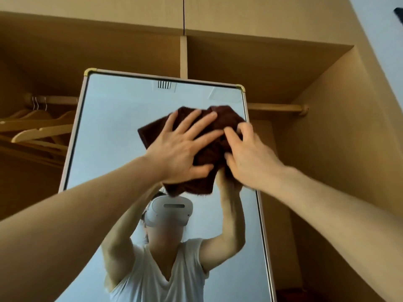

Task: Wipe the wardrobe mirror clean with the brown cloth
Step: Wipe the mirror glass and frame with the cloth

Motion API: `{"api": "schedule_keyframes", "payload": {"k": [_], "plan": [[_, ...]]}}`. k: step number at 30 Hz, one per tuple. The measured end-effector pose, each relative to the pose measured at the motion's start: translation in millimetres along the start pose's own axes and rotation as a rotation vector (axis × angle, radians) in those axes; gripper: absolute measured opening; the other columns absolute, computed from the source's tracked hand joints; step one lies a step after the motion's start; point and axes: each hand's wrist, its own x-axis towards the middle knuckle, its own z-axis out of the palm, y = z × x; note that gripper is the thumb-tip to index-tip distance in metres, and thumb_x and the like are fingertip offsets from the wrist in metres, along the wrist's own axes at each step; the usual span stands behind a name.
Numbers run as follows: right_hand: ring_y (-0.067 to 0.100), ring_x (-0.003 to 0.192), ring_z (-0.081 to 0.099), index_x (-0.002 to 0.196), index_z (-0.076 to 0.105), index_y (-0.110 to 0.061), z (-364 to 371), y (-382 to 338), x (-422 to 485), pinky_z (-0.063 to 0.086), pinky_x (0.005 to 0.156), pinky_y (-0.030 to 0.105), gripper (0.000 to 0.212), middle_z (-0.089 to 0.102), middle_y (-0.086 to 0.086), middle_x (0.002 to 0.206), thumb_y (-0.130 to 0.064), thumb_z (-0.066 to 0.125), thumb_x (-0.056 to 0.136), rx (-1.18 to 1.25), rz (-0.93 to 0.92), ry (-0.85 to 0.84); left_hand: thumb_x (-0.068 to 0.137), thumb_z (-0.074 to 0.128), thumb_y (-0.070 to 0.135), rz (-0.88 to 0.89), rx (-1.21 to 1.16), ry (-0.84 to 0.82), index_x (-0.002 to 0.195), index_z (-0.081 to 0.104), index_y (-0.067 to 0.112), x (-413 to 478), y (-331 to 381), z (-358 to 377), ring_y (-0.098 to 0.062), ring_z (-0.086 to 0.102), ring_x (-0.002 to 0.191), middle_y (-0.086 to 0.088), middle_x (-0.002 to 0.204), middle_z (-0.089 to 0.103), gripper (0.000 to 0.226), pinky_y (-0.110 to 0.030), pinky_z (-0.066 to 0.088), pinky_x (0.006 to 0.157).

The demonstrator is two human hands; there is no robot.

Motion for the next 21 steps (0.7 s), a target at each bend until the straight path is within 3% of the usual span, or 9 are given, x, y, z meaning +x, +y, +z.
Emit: {"api": "schedule_keyframes", "payload": {"k": [6,13,16,21], "plan": [[0.034,0.123,0.032,0.146,0.018,-0.018,-14.2,19.5,74.7,0.041,0.097,0.044,0.054,0.018,0.009,0.142,-0.024,0.040,0.097,0.080,0.032,-0.014,0.073,0.021,0.070,-0.154,-0.015,-0.024,0.149,0.004,0.042,55.4,-26.0,-4.3,-0.022,-0.006,0.147,0.007,0.161,-0.007,0.083,-0.057,-0.001,0.116],[0.033,0.118,0.035,0.142,0.024,-0.017,-0.7,-0.2,20.2,0.044,0.088,0.041,0.053,0.021,0.009,0.138,-0.025,0.042,0.094,0.060,-0.026,0.065,0.075,0.030,0.066,-0.089,-0.037,0.025,0.150,0.011,0.040,6.0,-4.5,-2.1,-0.026,0.001,0.148,0.003,0.161,0.001,0.081,-0.059,0.007,0.115],[0.030,0.116,0.039,0.142,0.023,-0.019,7.1,-6.7,15.0,0.045,0.087,0.040,0.052,0.023,0.008,0.139,-0.030,0.041,0.094,0.007,-0.038,0.104,0.077,0.029,0.067,-0.064,-0.013,0.008,0.150,0.005,0.041,-1.4,-10.4,-0.2,-0.025,-0.001,0.148,0.003,0.161,-0.001,0.081,-0.059,0.005,0.115],[0.031,0.126,0.033,0.141,0.024,-0.031,-11.3,10.7,76.1,0.025,0.099,0.052,0.055,0.024,0.002,0.142,-0.038,0.041,0.090,-0.063,-0.006,0.061,0.074,0.025,0.069,-0.182,-0.012,-0.005,0.149,0.003,0.044,35.2,-37.2,-5.8,-0.020,-0.005,0.147,0.008,0.160,-0.009,0.082,-0.056,0.002,0.116]]}}
